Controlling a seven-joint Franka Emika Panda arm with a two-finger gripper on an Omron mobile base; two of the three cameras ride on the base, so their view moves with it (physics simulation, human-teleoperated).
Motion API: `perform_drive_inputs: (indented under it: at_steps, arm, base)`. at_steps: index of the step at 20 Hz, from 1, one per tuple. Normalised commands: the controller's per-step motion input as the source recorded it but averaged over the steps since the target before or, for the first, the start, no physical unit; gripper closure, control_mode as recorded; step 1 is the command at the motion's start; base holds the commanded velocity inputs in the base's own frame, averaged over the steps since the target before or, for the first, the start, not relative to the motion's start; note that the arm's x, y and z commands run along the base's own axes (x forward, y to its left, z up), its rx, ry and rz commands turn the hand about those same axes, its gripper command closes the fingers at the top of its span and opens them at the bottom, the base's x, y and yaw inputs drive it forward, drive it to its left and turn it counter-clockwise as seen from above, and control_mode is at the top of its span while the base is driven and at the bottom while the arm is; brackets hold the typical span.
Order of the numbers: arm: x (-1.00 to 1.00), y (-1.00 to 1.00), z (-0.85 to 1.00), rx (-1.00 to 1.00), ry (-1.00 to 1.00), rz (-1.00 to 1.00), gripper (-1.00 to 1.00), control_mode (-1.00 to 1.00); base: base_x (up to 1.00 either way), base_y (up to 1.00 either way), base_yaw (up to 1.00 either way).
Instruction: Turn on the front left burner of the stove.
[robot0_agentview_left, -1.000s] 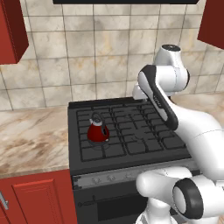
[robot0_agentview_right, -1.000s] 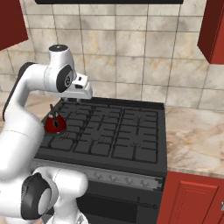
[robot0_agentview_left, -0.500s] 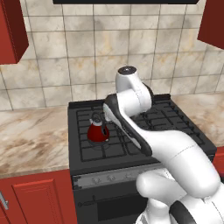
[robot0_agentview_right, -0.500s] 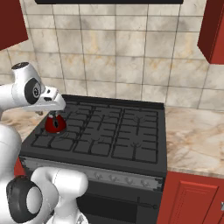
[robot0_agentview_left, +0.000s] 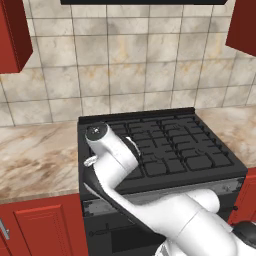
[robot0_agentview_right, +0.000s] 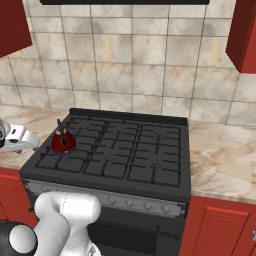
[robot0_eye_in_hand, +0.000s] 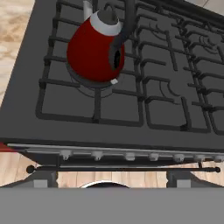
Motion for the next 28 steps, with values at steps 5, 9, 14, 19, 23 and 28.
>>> perform_drive_inputs:
  at_steps: [5, 9, 14, 19, 23, 28]
  arm:
    - [-0.45, 1.00, -0.49, -0.09, -0.13, 0.00, -1.00, -1.00]
    - [-0.08, 0.35, -0.23, -0.08, 0.00, 0.00, -1.00, -1.00]
    - [0.00, 0.04, -0.46, 0.00, -0.11, 0.00, -1.00, -1.00]
    - [0.00, 0.10, -0.65, 0.11, -0.47, 0.00, -1.00, -1.00]
    - [-0.13, -0.01, -0.45, 0.20, -0.55, 0.01, -1.00, -1.00]
    - [0.00, -0.02, -0.53, 0.17, -0.30, 0.00, -1.00, -1.00]
  base:
    - [0.00, 0.00, 0.00]
    - [0.00, 0.00, 0.00]
    - [0.00, 0.00, 0.00]
    - [0.00, 0.00, 0.00]
    - [0.00, 0.00, 0.00]
    - [0.00, 0.00, 0.00]
